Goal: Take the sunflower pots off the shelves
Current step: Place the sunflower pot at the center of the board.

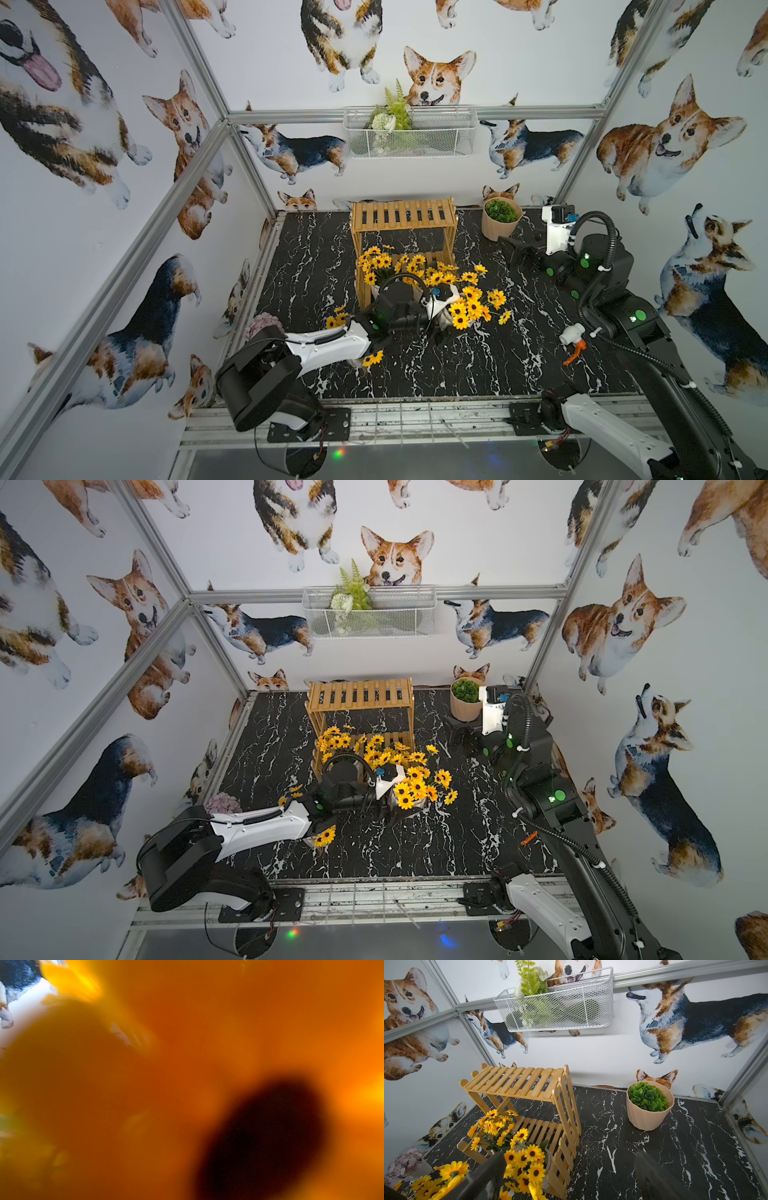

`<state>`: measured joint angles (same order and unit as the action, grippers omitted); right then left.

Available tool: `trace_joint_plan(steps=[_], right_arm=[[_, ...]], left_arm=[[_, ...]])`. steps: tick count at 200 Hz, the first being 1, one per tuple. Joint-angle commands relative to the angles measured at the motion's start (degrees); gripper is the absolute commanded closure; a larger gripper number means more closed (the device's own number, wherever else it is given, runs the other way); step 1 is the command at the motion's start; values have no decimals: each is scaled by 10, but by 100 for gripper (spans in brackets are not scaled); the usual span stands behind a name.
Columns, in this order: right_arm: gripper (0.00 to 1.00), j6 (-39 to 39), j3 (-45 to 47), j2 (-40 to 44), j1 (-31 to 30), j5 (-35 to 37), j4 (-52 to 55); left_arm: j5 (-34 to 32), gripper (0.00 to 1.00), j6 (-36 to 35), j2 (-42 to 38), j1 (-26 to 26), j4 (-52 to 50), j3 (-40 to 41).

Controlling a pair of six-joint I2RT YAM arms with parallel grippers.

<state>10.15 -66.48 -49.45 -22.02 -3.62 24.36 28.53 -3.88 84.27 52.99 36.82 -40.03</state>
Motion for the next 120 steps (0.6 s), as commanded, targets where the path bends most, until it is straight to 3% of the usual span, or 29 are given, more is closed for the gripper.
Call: trace_joint_plan(steps=[1,120], right_arm=[[0,-9,-5,3,0,-5,2],[0,-11,2,22,0,-13,17]], left_arm=[[-7,100,-8,20,12,69,-16],[-15,100,28,195,55,171,-83]])
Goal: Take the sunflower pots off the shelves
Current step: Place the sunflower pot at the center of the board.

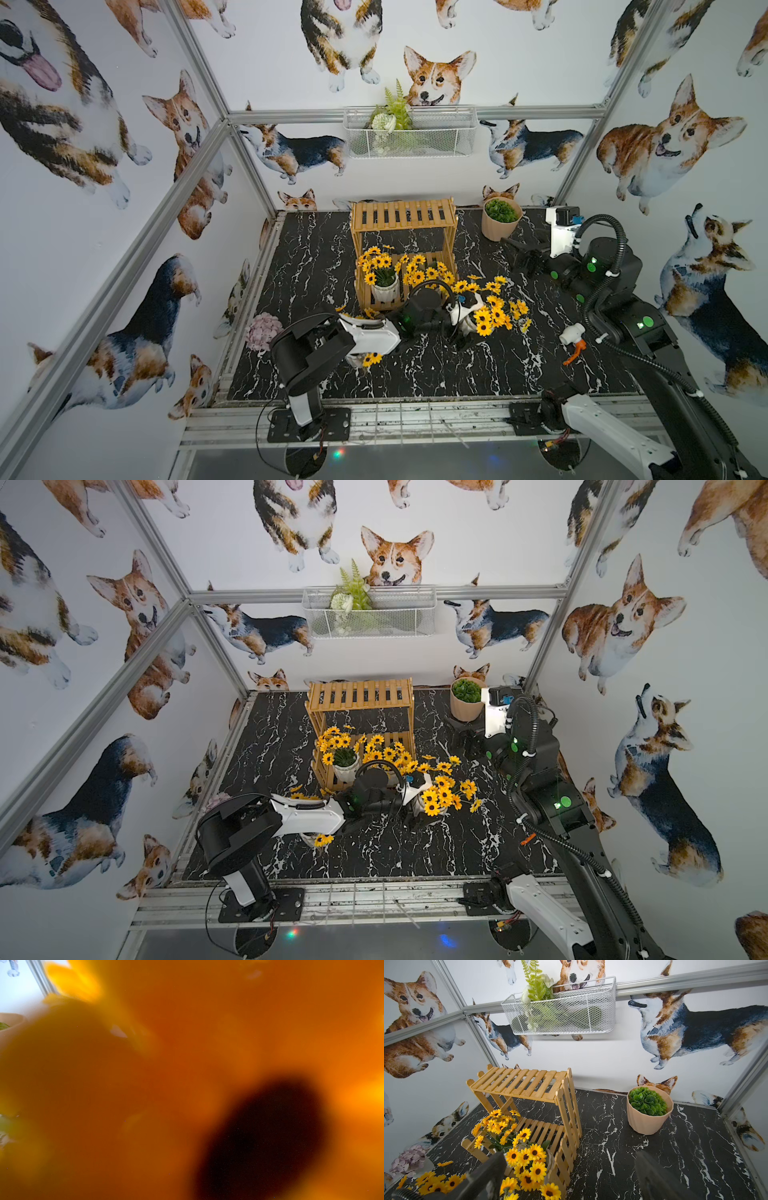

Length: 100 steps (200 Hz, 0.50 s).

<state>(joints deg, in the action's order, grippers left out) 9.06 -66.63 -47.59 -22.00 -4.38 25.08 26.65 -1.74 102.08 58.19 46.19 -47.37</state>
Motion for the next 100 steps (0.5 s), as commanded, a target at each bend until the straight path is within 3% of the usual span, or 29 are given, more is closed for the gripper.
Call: trace_joint_plan(steps=[1,100], right_arm=[[0,0,3,4,0,-5,9],[0,8,24,19,0,-10,12]], left_arm=[[3,100,7,18,3,78,-10],[4,100,2,114,7,109,-54]])
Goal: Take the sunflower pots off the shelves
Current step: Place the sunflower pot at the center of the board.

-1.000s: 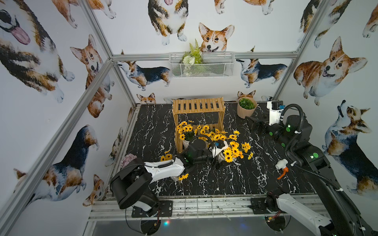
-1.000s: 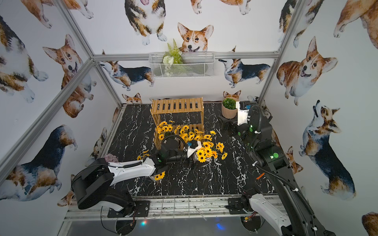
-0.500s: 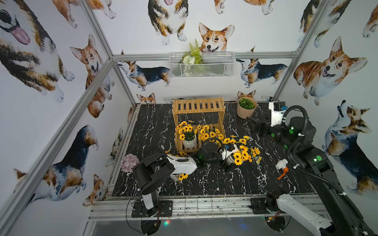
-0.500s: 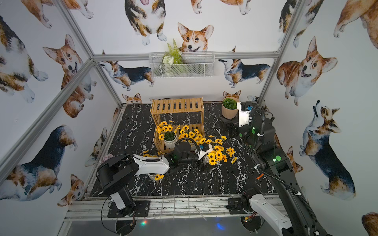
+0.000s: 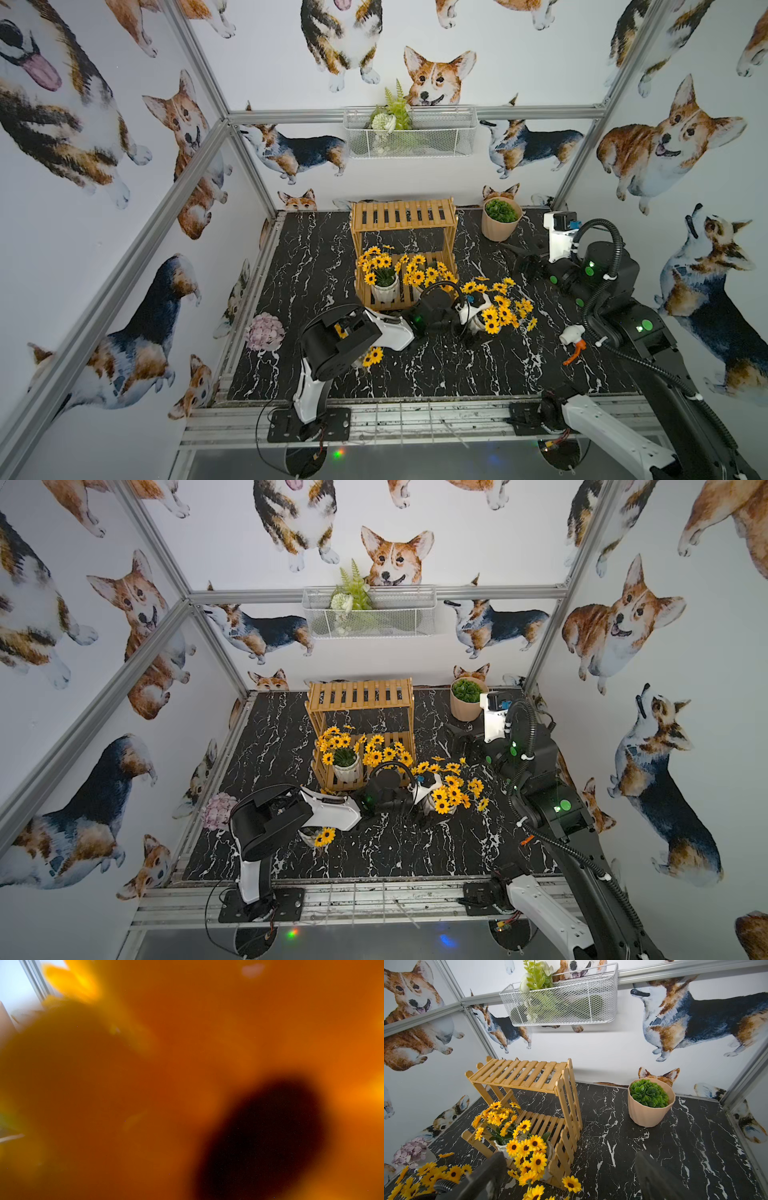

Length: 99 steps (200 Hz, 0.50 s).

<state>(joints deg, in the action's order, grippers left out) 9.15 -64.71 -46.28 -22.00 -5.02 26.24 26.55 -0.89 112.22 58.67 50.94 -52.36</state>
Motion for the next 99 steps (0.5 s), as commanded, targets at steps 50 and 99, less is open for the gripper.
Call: trace_joint_plan(steps=[50,99], right_arm=[[0,8,10,12,0,-1,3],[0,6,13,12,0,0,5]], left_arm=[[-13,100,-11,44,9,94,-1],[-27,100,-10,67,10,106,-6]])
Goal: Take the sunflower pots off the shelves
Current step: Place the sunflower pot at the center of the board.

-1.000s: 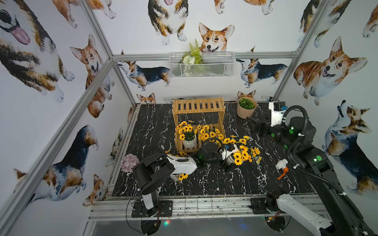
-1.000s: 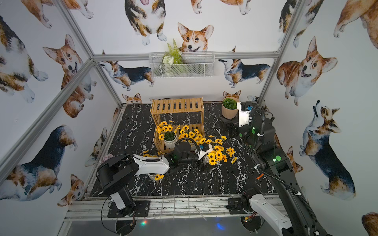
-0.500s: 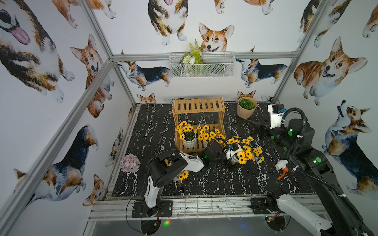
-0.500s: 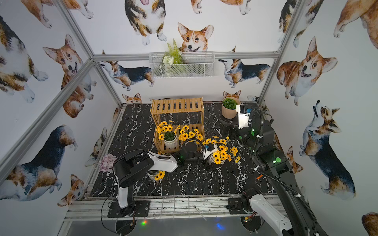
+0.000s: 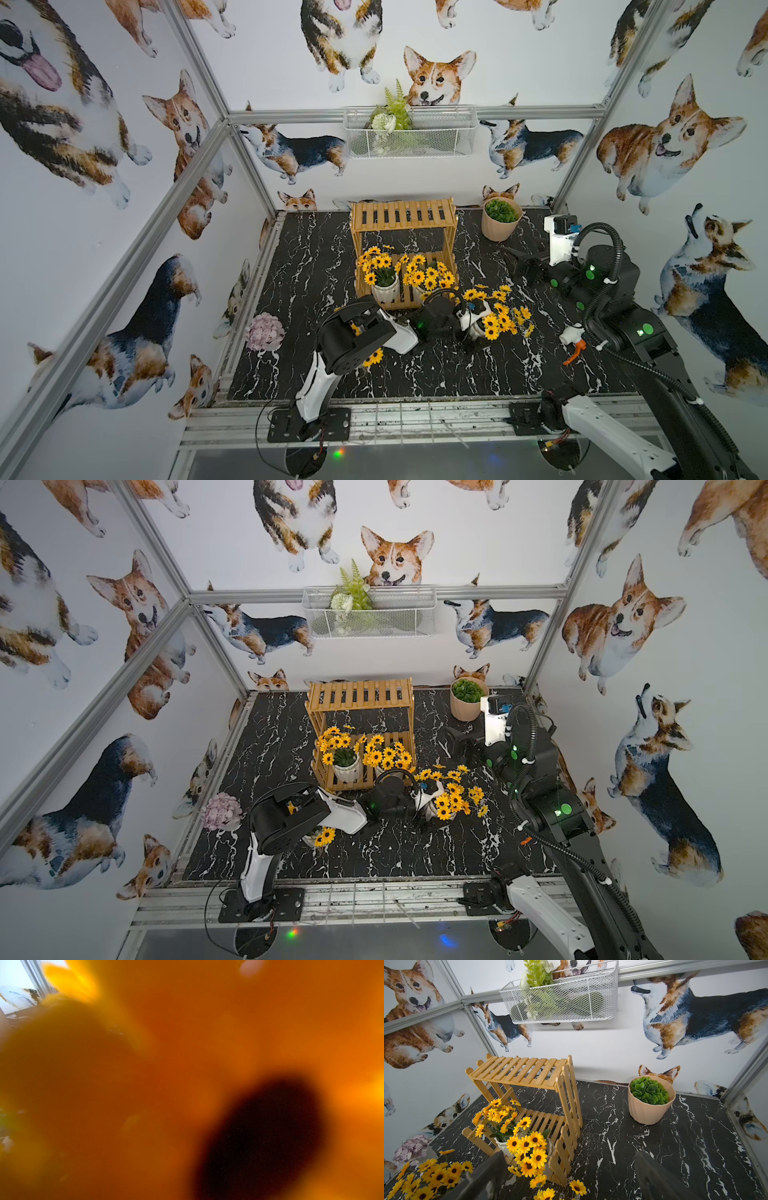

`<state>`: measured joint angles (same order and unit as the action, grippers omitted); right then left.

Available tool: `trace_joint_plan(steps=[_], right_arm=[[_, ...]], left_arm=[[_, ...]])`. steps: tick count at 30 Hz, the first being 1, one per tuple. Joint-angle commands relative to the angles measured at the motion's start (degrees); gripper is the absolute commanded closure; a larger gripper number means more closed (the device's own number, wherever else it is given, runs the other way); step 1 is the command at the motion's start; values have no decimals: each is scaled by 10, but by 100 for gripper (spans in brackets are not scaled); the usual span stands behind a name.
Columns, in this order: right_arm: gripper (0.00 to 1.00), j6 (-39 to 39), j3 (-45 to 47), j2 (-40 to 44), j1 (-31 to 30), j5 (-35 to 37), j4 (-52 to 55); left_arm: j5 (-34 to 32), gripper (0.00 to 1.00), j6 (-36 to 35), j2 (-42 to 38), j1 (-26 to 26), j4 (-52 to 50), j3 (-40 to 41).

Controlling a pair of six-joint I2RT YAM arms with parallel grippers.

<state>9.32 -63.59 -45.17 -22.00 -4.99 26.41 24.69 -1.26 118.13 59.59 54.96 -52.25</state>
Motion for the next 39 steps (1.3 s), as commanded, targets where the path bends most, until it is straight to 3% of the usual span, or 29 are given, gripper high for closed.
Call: trace_joint_plan(steps=[1,18,28,39], right_arm=[[0,4,2,1,0,0,3],[0,0,3,0,1,2,3],[0,0,7,-2,1,2,0],[0,-3,12,-1,0,4,-2]], left_arm=[[-9,100,-6,9,1,66,-7],[-21,99,-15,36,1,68,1],[-21,69,-23,39,1,60,8],[-19,52,-33,43,1,55,9]])
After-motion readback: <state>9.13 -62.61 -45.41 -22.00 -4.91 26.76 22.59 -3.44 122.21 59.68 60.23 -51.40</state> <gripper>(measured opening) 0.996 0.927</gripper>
